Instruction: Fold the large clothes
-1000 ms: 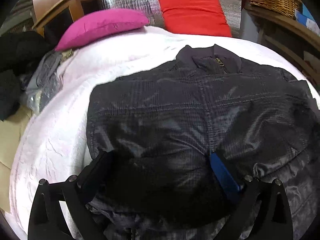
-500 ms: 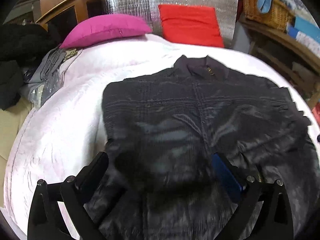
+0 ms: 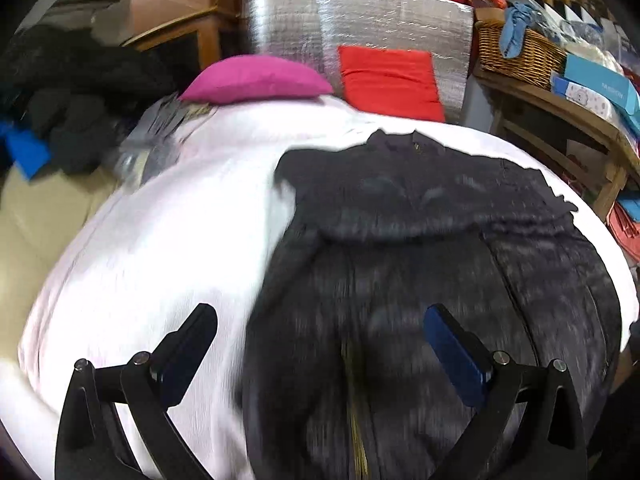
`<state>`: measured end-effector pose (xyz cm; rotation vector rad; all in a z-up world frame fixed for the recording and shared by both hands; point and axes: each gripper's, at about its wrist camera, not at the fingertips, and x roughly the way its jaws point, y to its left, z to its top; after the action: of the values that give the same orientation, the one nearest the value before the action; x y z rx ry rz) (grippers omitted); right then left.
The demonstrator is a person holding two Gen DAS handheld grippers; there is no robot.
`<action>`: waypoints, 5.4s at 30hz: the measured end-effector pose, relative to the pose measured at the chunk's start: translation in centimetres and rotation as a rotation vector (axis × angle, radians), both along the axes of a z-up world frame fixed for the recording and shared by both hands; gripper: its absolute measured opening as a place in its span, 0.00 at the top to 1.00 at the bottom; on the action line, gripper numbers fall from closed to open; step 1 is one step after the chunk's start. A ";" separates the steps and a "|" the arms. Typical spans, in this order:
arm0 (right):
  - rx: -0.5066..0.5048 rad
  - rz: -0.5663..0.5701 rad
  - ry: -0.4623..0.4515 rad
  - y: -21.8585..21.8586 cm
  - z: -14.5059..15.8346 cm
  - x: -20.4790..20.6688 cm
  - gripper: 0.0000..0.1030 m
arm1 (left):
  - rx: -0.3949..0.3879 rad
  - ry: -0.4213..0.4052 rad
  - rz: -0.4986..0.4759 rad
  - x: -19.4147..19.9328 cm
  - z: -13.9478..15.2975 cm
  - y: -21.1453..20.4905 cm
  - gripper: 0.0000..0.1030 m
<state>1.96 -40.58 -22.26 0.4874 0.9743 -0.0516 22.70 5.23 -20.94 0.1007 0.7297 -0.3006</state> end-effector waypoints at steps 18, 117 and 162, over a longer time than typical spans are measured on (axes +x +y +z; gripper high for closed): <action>0.032 0.134 0.284 2.7 -9.5 0.8 0.32 | -0.130 0.464 0.133 -6.2 -8.9 3.2 0.00; 0.190 -0.233 -0.425 -10.7 6.7 31.7 0.18 | -0.309 0.000 0.214 25.6 6.8 -6.7 0.14; -0.021 -0.134 -0.066 -9.1 3.2 35.3 0.90 | -0.032 0.210 0.214 28.0 0.9 -8.2 0.21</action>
<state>37.28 -49.70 -19.07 0.5318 0.8743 -0.1654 50.73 -2.95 -20.07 -0.0403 0.9355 -0.1190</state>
